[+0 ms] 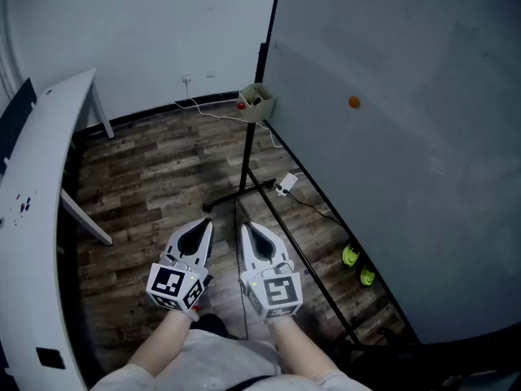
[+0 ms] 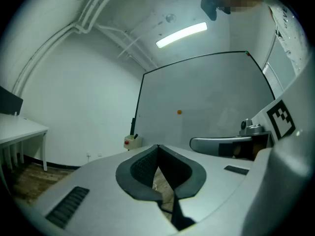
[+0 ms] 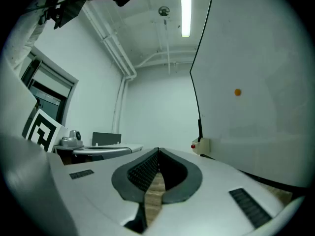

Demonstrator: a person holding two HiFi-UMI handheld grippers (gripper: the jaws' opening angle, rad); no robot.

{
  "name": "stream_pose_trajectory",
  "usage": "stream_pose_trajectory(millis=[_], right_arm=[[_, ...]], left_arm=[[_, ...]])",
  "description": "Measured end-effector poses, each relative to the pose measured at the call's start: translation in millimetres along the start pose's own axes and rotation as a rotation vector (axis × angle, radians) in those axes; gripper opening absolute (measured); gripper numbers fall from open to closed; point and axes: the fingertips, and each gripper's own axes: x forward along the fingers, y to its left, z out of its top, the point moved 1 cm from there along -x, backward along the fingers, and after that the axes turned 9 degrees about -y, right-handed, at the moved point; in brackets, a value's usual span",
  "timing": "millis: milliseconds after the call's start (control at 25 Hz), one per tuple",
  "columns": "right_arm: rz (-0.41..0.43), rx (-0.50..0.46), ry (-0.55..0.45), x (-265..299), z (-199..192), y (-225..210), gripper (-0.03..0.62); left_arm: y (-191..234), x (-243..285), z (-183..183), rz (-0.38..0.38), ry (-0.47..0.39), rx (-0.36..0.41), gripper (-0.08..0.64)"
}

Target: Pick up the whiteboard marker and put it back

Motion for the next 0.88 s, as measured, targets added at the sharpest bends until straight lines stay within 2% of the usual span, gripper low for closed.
stream_pose_trajectory(millis=[400, 680, 880], right_arm=[[0.024, 0.000, -0.013, 11.0, -10.8, -10.0, 0.020], [0.017, -0.004, -0.014, 39.3, -15.2, -32.2, 0.020], [0.021, -0.022, -0.024, 81.6, -24.5, -53.3, 0.020]], left_arm=[[8.1, 13.8, -15.2, 0.019, 0.012, -0.008, 0.015], [20.9, 56.3, -24.2, -0.010, 0.000, -0.023, 0.015], [46.0, 96.6, -30.5, -0.025, -0.007, -0.037, 0.015]])
